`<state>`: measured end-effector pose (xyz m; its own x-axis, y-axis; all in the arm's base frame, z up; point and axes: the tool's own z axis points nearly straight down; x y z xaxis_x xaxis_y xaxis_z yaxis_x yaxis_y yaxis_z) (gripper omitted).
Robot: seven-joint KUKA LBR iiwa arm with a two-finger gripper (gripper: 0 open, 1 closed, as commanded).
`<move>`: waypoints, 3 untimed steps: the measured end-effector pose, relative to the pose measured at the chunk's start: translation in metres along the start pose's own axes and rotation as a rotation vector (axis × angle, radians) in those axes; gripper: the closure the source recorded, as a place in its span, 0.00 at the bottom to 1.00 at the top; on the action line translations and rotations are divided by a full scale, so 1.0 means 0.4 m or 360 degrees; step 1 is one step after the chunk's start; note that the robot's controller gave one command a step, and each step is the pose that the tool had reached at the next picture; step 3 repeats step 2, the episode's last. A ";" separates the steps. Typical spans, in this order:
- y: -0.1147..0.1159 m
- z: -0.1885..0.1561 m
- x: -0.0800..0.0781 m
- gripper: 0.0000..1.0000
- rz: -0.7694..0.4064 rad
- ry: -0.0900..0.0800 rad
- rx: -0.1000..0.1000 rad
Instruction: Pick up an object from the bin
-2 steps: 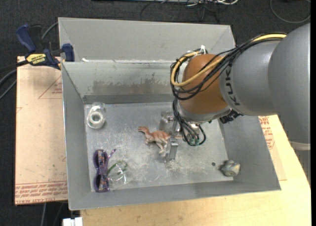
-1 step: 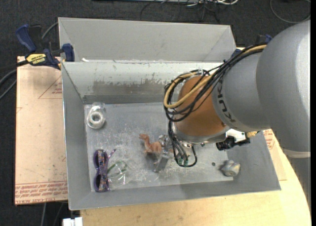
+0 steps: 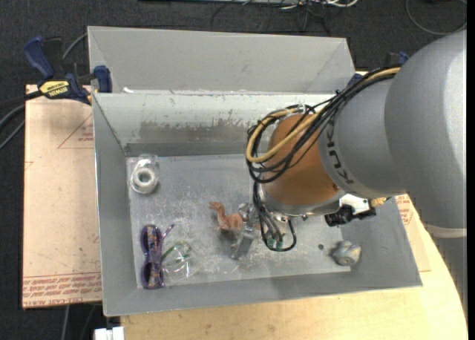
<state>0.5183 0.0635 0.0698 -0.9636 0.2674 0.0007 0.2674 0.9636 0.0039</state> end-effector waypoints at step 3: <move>-0.009 -0.387 -0.001 1.00 -0.0099 -0.0014 -0.0006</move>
Offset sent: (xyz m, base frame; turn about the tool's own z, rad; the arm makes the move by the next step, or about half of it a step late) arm -0.0029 -0.0050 0.1512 -0.0621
